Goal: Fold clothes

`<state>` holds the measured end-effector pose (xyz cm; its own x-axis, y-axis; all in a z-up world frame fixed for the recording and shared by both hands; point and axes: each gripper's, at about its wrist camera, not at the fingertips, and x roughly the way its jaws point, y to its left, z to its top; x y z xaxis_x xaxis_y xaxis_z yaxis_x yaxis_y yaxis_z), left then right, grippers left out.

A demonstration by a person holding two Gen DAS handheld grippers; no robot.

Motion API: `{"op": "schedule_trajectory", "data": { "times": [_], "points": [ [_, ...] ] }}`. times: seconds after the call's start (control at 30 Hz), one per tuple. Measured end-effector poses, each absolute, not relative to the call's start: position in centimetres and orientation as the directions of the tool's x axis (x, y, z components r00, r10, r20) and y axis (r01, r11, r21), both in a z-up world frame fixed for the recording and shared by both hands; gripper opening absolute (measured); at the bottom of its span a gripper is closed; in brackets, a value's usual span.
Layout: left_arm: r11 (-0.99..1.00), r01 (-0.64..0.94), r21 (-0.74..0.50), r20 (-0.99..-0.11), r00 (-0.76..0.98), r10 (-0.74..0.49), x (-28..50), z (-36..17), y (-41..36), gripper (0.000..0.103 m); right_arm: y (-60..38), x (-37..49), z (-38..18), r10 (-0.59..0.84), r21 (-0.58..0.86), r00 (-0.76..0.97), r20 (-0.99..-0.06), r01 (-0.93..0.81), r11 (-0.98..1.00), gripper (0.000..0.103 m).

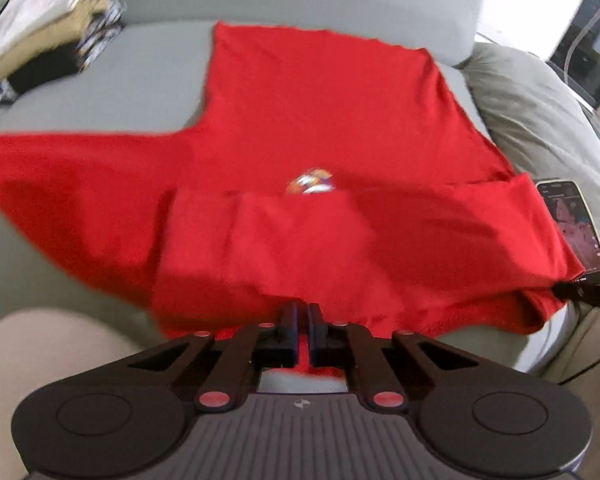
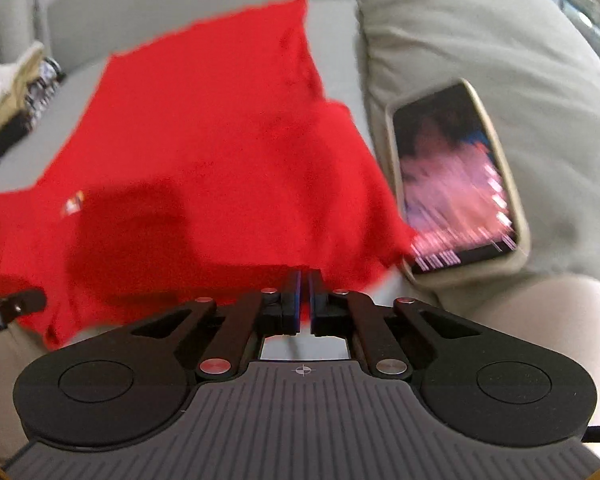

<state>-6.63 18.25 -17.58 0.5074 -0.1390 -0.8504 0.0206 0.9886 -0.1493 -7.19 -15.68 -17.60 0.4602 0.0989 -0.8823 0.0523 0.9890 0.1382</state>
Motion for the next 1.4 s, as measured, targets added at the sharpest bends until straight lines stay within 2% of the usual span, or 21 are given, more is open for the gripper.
{"op": "schedule_trajectory", "data": {
  "times": [0.03, 0.2, 0.3, 0.4, 0.47, 0.5, 0.53, 0.57, 0.6, 0.73, 0.83, 0.93, 1.07, 1.27, 1.37, 1.4],
  "points": [
    [0.988, 0.011, -0.155, -0.840, 0.525, -0.138, -6.8, -17.3, 18.6, 0.006, -15.8, -7.5, -17.1, 0.106, 0.144, 0.468, -0.877, 0.046, 0.989, 0.014],
    [0.978, -0.061, -0.199, -0.768, 0.629, -0.117, -7.1, -16.8, 19.1, 0.010, -13.0, -7.6, -16.3, 0.176, 0.164, 0.547, -0.818, -0.072, 0.984, 0.014],
    [0.976, -0.138, -0.166, -0.815, 0.576, -0.057, -5.7, -19.1, 19.4, 0.005, -11.3, -6.9, -18.1, 0.165, 0.120, 0.512, -0.843, -0.119, 0.986, 0.014],
    [0.964, -0.134, -0.229, -0.811, 0.574, -0.113, -6.1, -17.7, 20.7, 0.006, -11.3, -7.2, -17.4, 0.146, 0.106, 0.488, -0.861, -0.108, 0.988, 0.015],
    [0.936, -0.165, -0.312, -0.755, 0.640, -0.138, -7.1, -16.0, 23.1, 0.011, -11.9, -7.5, -15.8, 0.188, 0.169, 0.480, -0.857, -0.084, 0.982, 0.021],
    [0.916, -0.182, -0.358, -0.718, 0.680, -0.145, -7.7, -15.1, 24.5, 0.022, -12.1, -7.6, -14.8, 0.214, 0.199, 0.494, -0.843, -0.083, 0.976, 0.027],
    [0.892, -0.211, -0.400, -0.682, 0.718, -0.137, -8.2, -14.5, 26.1, 0.043, -12.0, -7.5, -13.9, 0.235, 0.223, 0.511, -0.827, -0.086, 0.971, 0.039],
    [0.863, -0.246, -0.441, -0.648, 0.753, -0.117, -8.7, -14.1, 28.0, 0.050, -11.9, -7.4, -12.9, 0.258, 0.250, 0.528, -0.809, -0.088, 0.964, 0.044],
    [0.825, -0.286, -0.487, -0.612, 0.786, -0.089, -9.3, -13.9, 30.2, 0.053, -11.9, -7.3, -11.8, 0.284, 0.282, 0.546, -0.788, -0.089, 0.955, 0.047],
    [0.614, -0.476, -0.630, -0.567, 0.822, 0.056, -10.3, -16.8, 40.2, 0.050, -11.8, -5.9, -8.1, 0.380, 0.423, 0.592, -0.711, -0.072, 0.903, 0.047],
    [0.456, -0.539, -0.708, -0.565, 0.820, 0.093, -9.6, -20.1, 46.0, 0.049, -11.6, -4.9, -5.2, 0.434, 0.503, 0.623, -0.650, -0.075, 0.861, 0.048],
    [0.330, -0.557, -0.762, -0.562, 0.822, 0.090, -8.2, -23.4, 50.3, 0.049, -11.0, -4.2, -2.7, 0.462, 0.542, 0.650, -0.604, -0.090, 0.836, 0.050],
    [0.234, -0.511, -0.827, -0.510, 0.857, 0.071, -6.0, -25.1, 53.6, 0.051, -9.1, -3.6, -0.4, 0.486, 0.559, 0.676, -0.554, -0.131, 0.819, 0.050],
    [0.236, -0.518, -0.822, -0.506, 0.855, 0.116, -2.5, -25.2, 57.0, 0.053, -6.0, -2.9, 0.8, 0.519, 0.563, 0.672, -0.528, -0.181, 0.807, 0.050],
    [0.225, -0.529, -0.819, -0.509, 0.849, 0.142, -1.3, -25.4, 58.8, 0.043, -5.3, -2.6, 0.4, 0.515, 0.556, 0.670, -0.535, -0.180, 0.811, 0.050],
    [0.207, -0.534, -0.819, -0.513, 0.845, 0.149, -1.2, -25.6, 59.2, 0.034, -5.2, -2.5, 0.1, 0.516, 0.558, 0.667, -0.538, -0.177, 0.811, 0.050]
  ]
}}
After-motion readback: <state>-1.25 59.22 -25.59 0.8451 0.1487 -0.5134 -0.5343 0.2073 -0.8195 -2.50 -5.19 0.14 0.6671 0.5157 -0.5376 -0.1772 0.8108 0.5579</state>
